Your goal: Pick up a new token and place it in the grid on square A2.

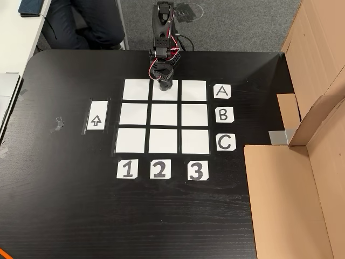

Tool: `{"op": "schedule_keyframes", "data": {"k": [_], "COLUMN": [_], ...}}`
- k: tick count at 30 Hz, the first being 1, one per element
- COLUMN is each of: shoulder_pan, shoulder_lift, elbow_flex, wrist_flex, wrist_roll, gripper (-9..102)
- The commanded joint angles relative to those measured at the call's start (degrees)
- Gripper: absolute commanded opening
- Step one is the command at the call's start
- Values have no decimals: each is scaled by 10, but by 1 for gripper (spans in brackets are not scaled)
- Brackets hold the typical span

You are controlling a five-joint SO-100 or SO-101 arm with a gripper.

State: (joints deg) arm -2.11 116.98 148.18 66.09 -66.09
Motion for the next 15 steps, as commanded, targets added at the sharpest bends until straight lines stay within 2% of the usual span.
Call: {"op": "schedule_keyframes", "data": {"k": [1,15], "shoulder_pan": [1,1], "shoulder_lift": [-4,-4], "elbow_flex": [-9,-13], "wrist_flex": [-6,-6], "wrist_roll": [4,4], "gripper": [18,35]}}
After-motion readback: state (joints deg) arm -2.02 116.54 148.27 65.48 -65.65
